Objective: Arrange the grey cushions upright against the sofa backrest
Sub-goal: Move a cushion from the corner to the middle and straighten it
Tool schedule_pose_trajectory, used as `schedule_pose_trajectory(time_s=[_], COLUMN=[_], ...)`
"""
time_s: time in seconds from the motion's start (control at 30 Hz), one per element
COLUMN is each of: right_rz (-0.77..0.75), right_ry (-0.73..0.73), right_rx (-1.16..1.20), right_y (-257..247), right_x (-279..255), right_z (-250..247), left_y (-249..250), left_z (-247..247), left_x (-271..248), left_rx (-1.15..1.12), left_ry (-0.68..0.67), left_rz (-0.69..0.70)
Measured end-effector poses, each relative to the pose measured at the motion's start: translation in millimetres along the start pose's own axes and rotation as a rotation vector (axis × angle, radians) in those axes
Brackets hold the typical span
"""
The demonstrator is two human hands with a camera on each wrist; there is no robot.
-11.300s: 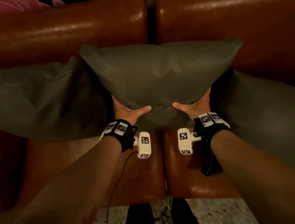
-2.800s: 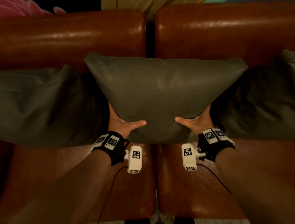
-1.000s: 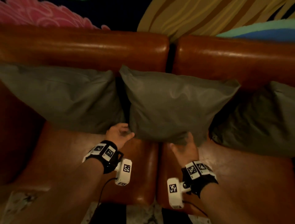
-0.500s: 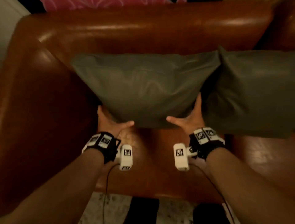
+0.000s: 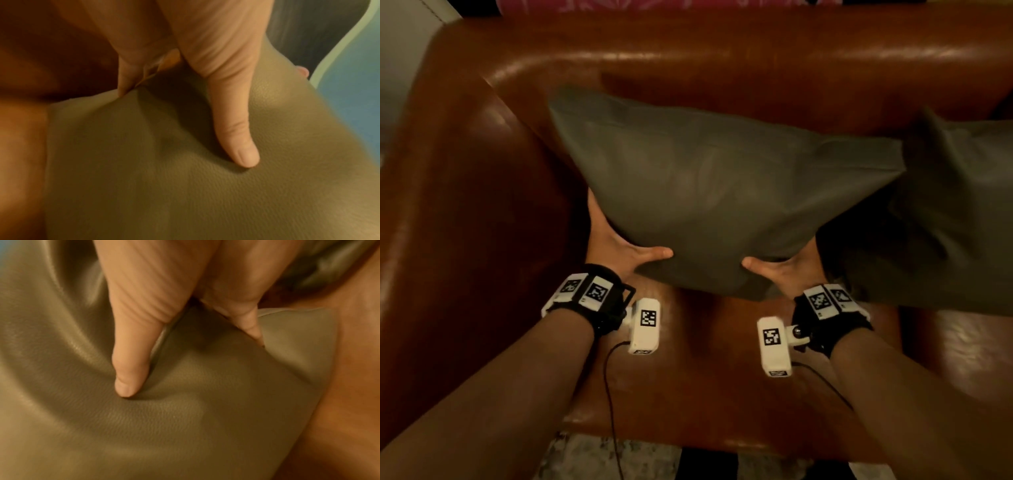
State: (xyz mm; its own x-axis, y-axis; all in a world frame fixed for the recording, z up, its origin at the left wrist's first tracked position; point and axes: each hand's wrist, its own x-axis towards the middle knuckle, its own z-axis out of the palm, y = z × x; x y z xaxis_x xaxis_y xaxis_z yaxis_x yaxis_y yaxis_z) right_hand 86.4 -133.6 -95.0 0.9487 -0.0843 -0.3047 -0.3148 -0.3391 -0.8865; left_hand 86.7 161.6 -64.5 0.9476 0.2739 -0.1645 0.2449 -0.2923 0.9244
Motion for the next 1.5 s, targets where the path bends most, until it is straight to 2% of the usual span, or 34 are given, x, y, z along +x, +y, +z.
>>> schedule_pose_trajectory(time_s=[0.13, 0.27, 0.4, 0.5, 0.57, 0.67, 0.8, 0.97, 1.13, 1.2, 1.33, 1.5], right_rz=[0.035, 0.056, 0.033, 0.089, 0.102, 0.169, 0.249, 0.195, 0.117, 0.091, 0.095, 0.096], right_ry=[-0.061, -0.069, 0.040, 0.171, 0.197, 0.202, 0.223, 0.206, 0.243, 0.212, 0.132, 0.145], right_rx=[0.091, 0.113, 0.095, 0.064, 0.039, 0.015, -0.056, -0.026, 0.042, 0.057, 0.085, 0.062], right_y=[-17.1, -21.6, -20.3, -19.8, -25.9, -43.6, -62.4, -53.3, -41.5, -38.7, -34.4, -33.2], right_x=[8.7, 13.5, -10.9, -40.8, -49.4, -30.8, 4.3, 0.5, -3.6, -3.1, -5.9, 2.0], right_z=[40.0, 39.2, 29.3, 46.0, 63.6, 79.0, 75.5, 70.8, 67.5, 71.7, 76.4, 70.7], left_y=[-17.5, -29.2, -25.5, -28.2, -30.5, -35.2, -34.2, -44.3, -44.0, -37.5, -28.4, -30.4], left_z=[-32.4, -31.2, -24.1, -14.2, -7.4, -1.6, 6.2, -5.7, -20.2, -19.1, -20.4, -11.7], left_x=[6.4, 7.1, -4.7, -17.3, -13.4, 9.6, 34.3, 22.8, 26.8, 24.9, 5.7, 4.5], left_rx=[0.062, 0.044, -0.017, -0.027, -0.024, -0.002, 0.058, 0.077, -0.035, -0.069, -0.083, -0.062], left_ry=[0.045, 0.050, 0.084, 0.072, 0.067, 0.074, 0.098, 0.093, 0.030, 0.010, 0.000, 0.034], left_rz=[-0.062, -0.097, -0.142, -0.151, -0.146, -0.137, -0.189, -0.161, -0.147, -0.127, -0.101, -0.083])
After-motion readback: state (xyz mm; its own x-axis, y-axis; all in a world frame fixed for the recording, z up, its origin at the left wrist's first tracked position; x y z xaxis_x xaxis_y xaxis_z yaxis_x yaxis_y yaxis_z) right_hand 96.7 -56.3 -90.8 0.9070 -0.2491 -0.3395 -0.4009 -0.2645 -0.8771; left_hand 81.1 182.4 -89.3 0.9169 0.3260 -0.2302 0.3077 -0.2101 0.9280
